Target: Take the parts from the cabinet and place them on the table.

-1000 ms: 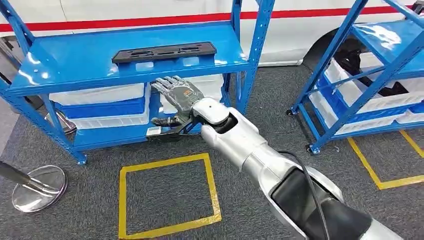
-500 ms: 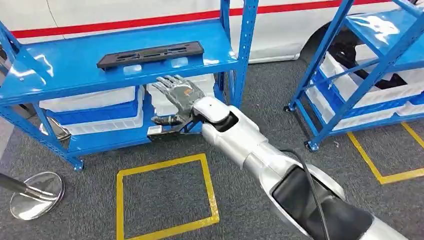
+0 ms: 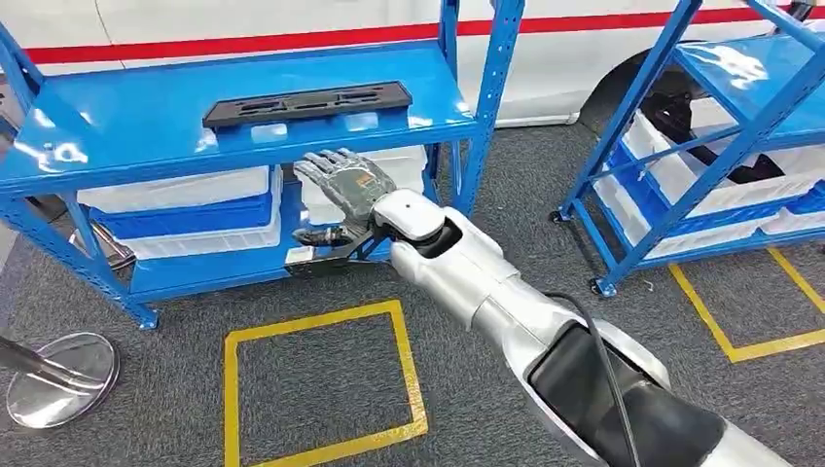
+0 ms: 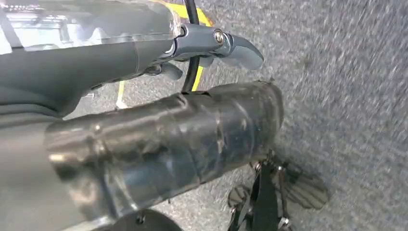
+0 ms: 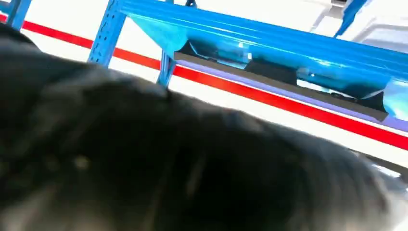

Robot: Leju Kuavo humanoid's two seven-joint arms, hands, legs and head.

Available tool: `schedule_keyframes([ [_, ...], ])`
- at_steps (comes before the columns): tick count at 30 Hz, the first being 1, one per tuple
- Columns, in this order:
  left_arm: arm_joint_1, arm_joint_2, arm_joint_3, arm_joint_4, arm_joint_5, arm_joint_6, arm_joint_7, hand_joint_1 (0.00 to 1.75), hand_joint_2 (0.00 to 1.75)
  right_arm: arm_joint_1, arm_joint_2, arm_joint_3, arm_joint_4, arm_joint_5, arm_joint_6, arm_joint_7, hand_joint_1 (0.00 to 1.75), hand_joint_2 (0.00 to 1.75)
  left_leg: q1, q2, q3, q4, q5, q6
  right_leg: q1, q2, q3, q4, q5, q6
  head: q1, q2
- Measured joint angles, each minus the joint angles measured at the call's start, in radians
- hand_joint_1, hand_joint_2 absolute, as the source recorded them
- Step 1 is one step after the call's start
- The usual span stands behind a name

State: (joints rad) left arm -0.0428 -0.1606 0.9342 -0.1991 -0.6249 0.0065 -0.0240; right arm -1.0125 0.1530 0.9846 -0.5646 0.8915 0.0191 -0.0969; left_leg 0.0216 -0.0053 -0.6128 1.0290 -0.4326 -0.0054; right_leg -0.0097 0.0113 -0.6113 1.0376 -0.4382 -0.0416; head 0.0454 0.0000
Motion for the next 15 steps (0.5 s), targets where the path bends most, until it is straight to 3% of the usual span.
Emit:
schedule_keyframes([
  [7, -0.002, -0.001, 0.000, 0.000, -0.006, -0.001, -0.011, 0.00, 0.00, -0.001, 0.014, 0.020, 0.000, 0.019, 0.015, -0.003, 0.00, 0.00, -0.006, 0.000, -0.001, 0.000, 0.000, 0.012, -0.004, 0.000, 0.002, -0.008, 0.007, 0.013, 0.000, 0.000],
  [10, -0.003, 0.000, 0.000, 0.000, -0.006, 0.001, -0.014, 0.00, 0.00, 0.000, 0.029, 0.033, -0.001, 0.024, 0.021, -0.007, 0.00, 0.00, -0.007, 0.000, -0.002, 0.001, 0.000, 0.013, -0.007, 0.000, 0.003, -0.010, 0.006, 0.046, 0.000, 0.000],
  [12, -0.003, 0.000, 0.001, 0.000, -0.006, 0.002, -0.014, 0.00, 0.00, 0.000, 0.036, 0.042, -0.001, 0.024, 0.026, -0.011, 0.00, 0.00, -0.010, 0.000, -0.004, 0.005, -0.001, 0.015, -0.010, 0.000, 0.004, -0.013, 0.008, 0.052, 0.000, 0.000],
  [13, -0.003, 0.000, 0.002, 0.000, -0.006, 0.007, -0.014, 0.00, 0.00, 0.001, 0.041, 0.048, -0.001, 0.026, 0.027, -0.011, 0.00, 0.00, -0.014, -0.001, -0.005, 0.008, -0.002, 0.027, -0.019, -0.001, 0.005, -0.018, 0.010, 0.071, 0.000, 0.000],
  [15, -0.004, 0.000, 0.005, 0.000, -0.005, 0.020, -0.011, 0.00, 0.00, 0.002, 0.047, 0.049, -0.001, 0.028, 0.031, -0.013, 0.00, 0.00, -0.013, 0.000, -0.003, 0.000, -0.004, 0.033, -0.016, -0.001, 0.007, -0.024, 0.009, 0.079, 0.000, 0.000],
])
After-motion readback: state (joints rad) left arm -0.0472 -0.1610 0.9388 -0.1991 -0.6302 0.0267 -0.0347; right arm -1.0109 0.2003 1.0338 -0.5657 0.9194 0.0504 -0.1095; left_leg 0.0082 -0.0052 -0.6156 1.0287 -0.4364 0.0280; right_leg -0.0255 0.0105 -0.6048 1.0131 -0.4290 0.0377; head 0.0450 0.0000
